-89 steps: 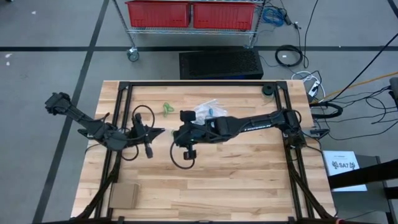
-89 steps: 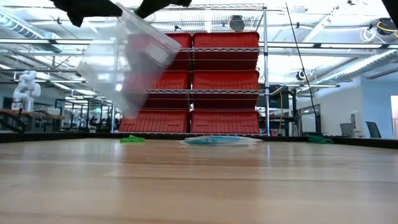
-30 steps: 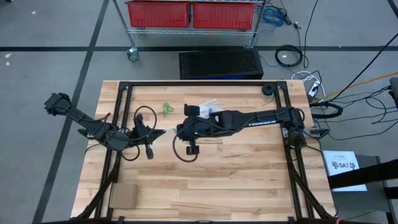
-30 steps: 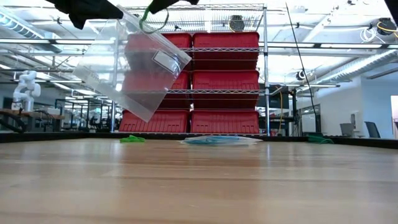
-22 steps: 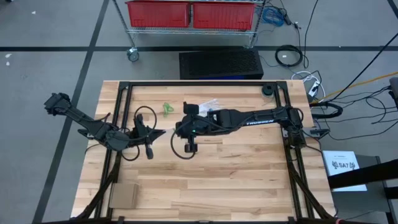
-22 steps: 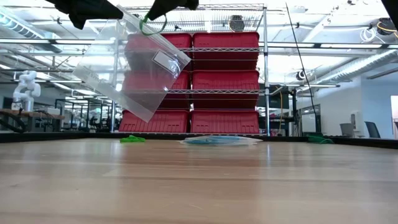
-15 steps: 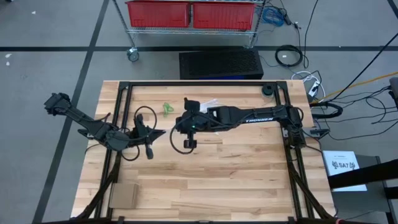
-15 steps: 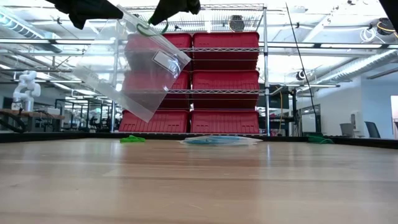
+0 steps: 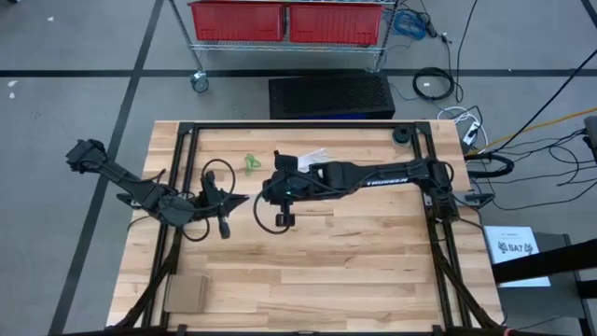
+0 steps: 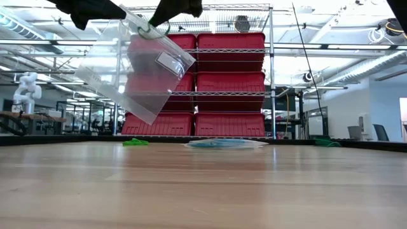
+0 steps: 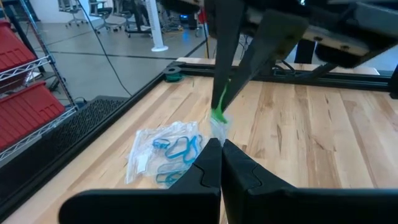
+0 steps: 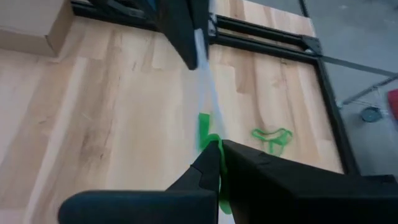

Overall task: Sort rubber bands
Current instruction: Put the green rubber band into the open transparent zip lock bag

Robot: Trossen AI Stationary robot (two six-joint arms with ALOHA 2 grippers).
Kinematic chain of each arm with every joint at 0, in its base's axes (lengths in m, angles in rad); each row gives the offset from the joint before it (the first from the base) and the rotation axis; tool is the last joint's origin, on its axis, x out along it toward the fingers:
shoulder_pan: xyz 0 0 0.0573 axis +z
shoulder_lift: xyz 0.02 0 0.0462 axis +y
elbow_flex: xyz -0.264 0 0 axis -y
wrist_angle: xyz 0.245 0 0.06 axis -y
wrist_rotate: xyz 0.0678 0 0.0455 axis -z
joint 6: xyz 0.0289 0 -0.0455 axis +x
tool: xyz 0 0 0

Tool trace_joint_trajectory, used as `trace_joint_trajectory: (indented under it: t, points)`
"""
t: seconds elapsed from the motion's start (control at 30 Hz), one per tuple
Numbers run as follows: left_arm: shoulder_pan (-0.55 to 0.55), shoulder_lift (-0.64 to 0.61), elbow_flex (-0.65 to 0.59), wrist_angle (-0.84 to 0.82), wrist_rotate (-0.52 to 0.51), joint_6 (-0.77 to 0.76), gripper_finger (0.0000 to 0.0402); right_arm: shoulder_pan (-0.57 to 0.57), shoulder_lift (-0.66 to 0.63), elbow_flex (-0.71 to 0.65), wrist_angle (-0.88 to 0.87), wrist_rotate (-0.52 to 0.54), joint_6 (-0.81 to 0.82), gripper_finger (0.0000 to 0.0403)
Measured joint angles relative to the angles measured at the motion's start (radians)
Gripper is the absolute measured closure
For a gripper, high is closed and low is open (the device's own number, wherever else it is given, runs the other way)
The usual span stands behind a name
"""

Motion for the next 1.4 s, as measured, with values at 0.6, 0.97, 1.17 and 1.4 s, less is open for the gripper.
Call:
trace_joint_trajectory:
  t: [0.6, 0.97, 1.17, 1.4]
  points:
    - [0.009, 0.0, 0.0, 0.004, 0.001, 0.005, 0.0402, -0.008, 0.041, 0.0, 0.076, -0.123, 0.001, 0.0351]
    - [0.013, 0.002, 0.0, 0.004, 0.0, 0.001, 0.0401, -0.009, 0.037, 0.0, 0.077, -0.123, 0.001, 0.0184]
    - [0.013, 0.002, 0.0, 0.0, -0.103, 0.017, 0.0401, -0.009, -0.014, 0.0, 0.034, -0.122, 0.023, 0.0164]
    - [0.009, -0.011, 0.0, -0.016, -0.213, 0.018, 0.0401, -0.065, -0.115, 0.0, -0.183, -0.084, 0.002, 0.0189]
